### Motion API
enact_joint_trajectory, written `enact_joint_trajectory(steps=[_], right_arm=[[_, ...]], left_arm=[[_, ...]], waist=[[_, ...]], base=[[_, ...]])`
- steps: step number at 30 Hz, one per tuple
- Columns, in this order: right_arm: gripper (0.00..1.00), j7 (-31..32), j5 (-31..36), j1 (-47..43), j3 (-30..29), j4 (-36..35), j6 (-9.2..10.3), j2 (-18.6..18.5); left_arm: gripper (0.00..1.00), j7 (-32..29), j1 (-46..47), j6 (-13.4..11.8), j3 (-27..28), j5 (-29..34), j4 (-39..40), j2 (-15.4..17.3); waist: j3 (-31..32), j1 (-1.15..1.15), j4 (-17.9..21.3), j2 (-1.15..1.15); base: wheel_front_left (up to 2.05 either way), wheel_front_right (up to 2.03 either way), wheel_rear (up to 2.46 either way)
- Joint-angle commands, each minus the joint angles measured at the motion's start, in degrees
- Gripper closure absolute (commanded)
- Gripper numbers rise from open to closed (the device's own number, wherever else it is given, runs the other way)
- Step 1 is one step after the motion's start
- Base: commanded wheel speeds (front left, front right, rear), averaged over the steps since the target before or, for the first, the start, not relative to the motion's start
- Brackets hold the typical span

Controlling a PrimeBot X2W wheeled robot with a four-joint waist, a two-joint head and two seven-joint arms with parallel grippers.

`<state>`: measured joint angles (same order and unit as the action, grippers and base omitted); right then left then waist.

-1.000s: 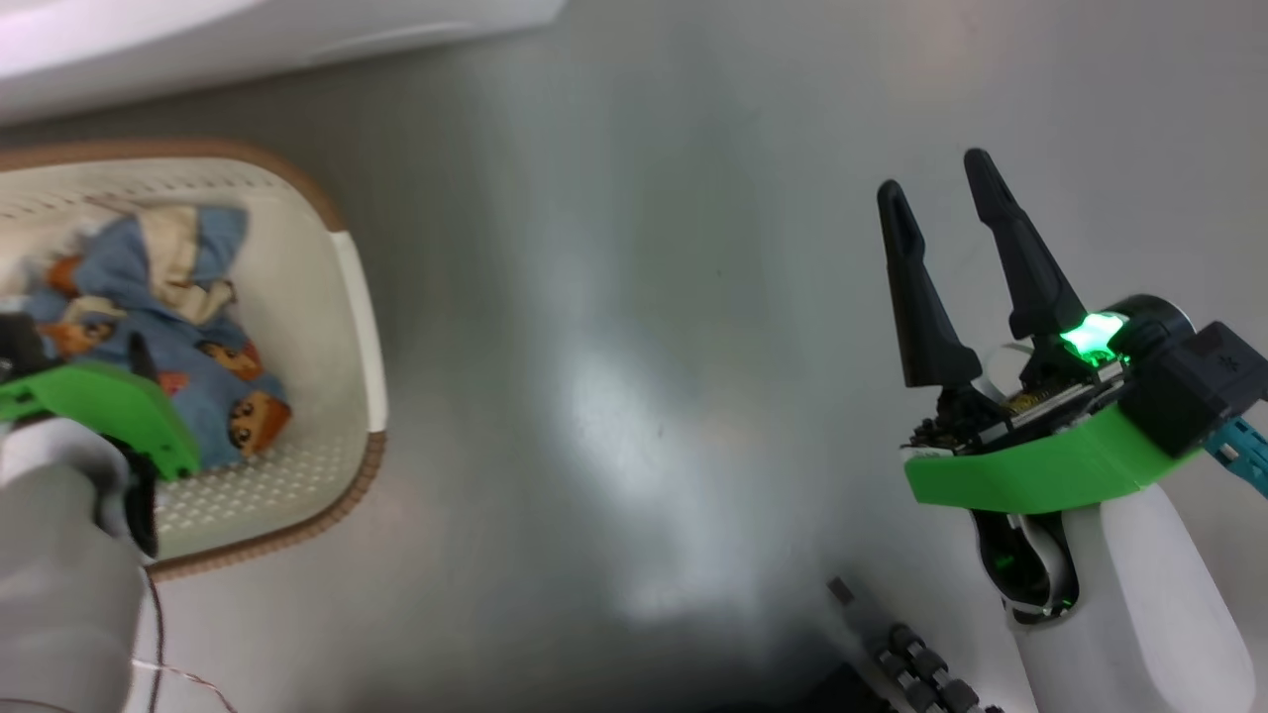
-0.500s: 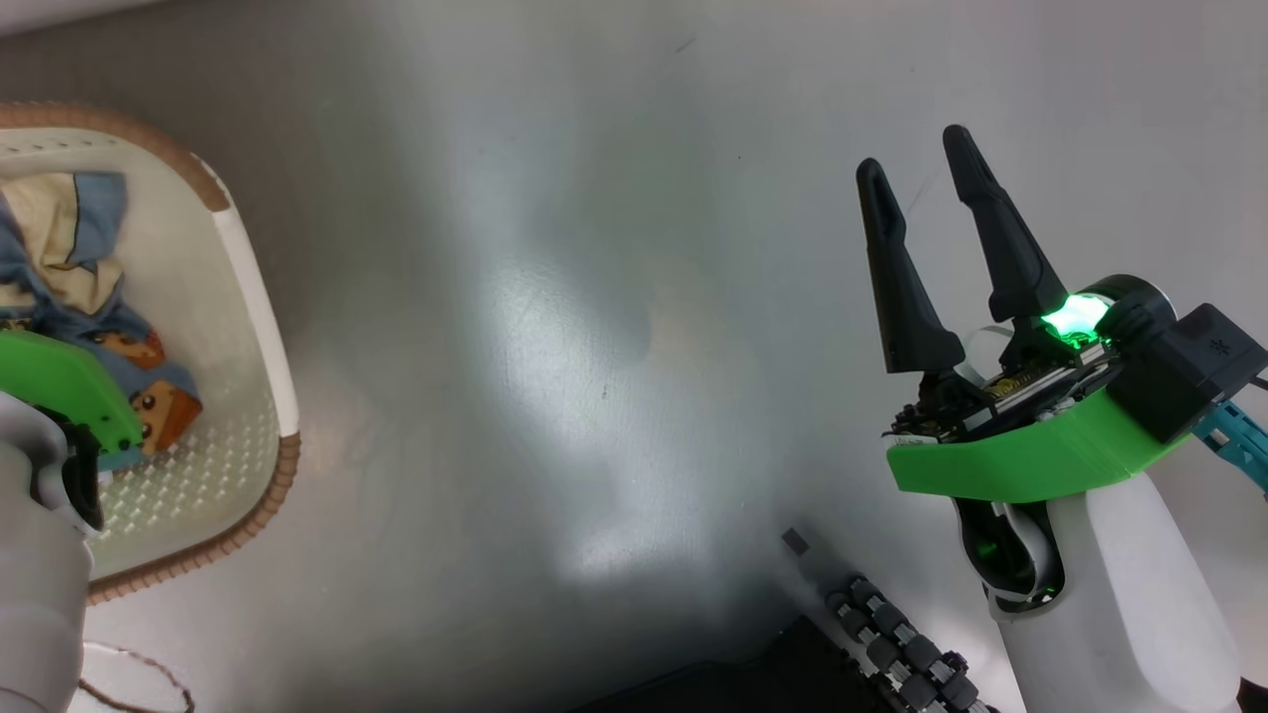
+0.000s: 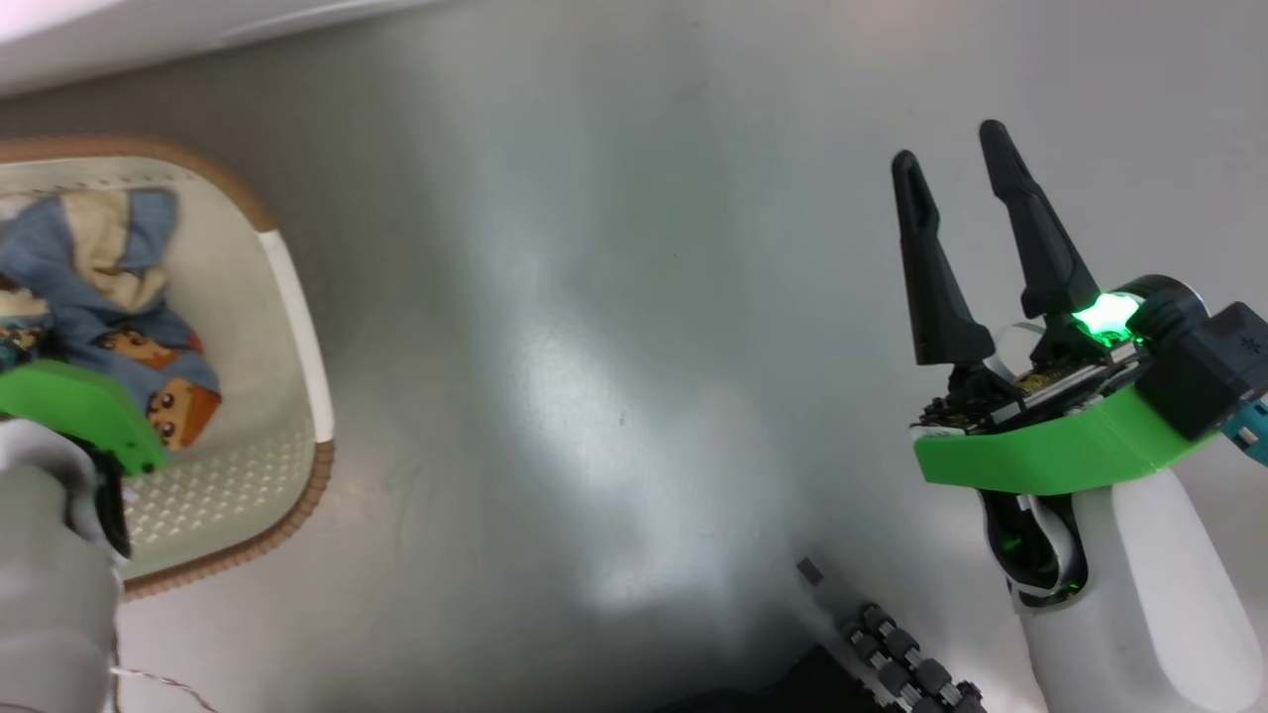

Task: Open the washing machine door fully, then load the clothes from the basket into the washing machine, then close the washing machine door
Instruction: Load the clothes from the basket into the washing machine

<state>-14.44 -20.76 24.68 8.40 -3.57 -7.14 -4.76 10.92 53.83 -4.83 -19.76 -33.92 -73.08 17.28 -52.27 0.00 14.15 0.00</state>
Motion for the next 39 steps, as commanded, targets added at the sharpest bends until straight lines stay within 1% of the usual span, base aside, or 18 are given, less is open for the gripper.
enact_joint_trajectory(steps=[1, 6, 10, 15, 16, 20, 25, 30, 35, 39], right_arm=[[0.0, -0.6, 0.4, -3.0, 0.5, -1.1, -0.35, -0.4], [0.0, -0.6, 1.3, -4.5, -0.5, -1.3, -0.35, -1.5], [0.0, -0.6, 2.0, -6.0, -1.5, -1.4, -0.35, -2.3], [0.0, -0.6, 2.6, -8.1, -2.6, -1.2, -0.35, -3.0], [0.0, -0.6, 2.6, -8.1, -2.6, -1.2, -0.35, -3.0], [0.0, -0.6, 3.1, -10.1, -3.5, -1.0, -0.35, -3.1], [0.0, -0.6, 3.7, -12.5, -4.4, -0.6, -0.35, -3.3], [0.0, -0.6, 4.2, -14.6, -4.7, 0.2, -0.35, -3.2], [0.0, -0.6, 4.7, -16.9, -5.0, 1.2, -0.35, -2.8], [0.0, -0.6, 5.1, -18.7, -4.9, 2.3, -0.35, -2.4]], left_arm=[[1.0, 1.6, -3.1, -0.6, 0.9, 0.2, 0.4, 1.2], [1.0, 3.5, -4.8, -1.5, 0.7, 0.4, 2.4, -0.8], [1.0, 4.0, -6.9, -2.8, 1.2, 0.9, 6.4, -2.1], [1.0, 4.1, -12.1, -5.3, 3.2, 2.9, 16.5, -2.9], [1.0, 4.1, -12.1, -5.3, 3.2, 2.9, 16.5, -2.9], [1.0, 4.1, -17.2, -7.1, 5.2, 5.4, 25.4, -3.6], [1.0, 4.1, -23.1, -7.9, 8.2, 7.8, 35.4, -4.9], [1.0, 4.1, -28.2, -7.8, 10.1, 10.4, 43.2, -5.9], [1.0, 4.1, -32.7, -7.2, 11.3, 12.7, 49.4, -6.6], [1.0, 4.1, -36.3, -5.9, 12.0, 13.3, 53.1, -6.8]], waist=[[2.1, 0.0, -1.8, 0.0], [5.2, 0.0, -4.1, 0.0], [8.1, 0.0, -5.9, 0.0], [12.0, 0.0, -7.7, 0.0], [12.0, 0.0, -7.7, 0.0], [15.5, 0.0, -9.0, 0.0], [19.5, 0.0, -10.4, 0.0], [23.9, 0.0, -11.3, 0.0], [28.4, 0.0, -11.9, 0.0], [32.0, 0.0, -12.3, 0.0]], base=[[0.0, 0.0, 0.0], [0.0, 0.0, 0.0], [0.0, 0.0, 0.0], [0.0, 0.0, 0.0], [0.0, 0.0, 0.0], [0.0, 0.0, 0.0], [0.0, 0.0, 0.0], [0.0, 0.0, 0.0], [0.0, 0.0, 0.0], [0.0, 0.0, 0.0]])
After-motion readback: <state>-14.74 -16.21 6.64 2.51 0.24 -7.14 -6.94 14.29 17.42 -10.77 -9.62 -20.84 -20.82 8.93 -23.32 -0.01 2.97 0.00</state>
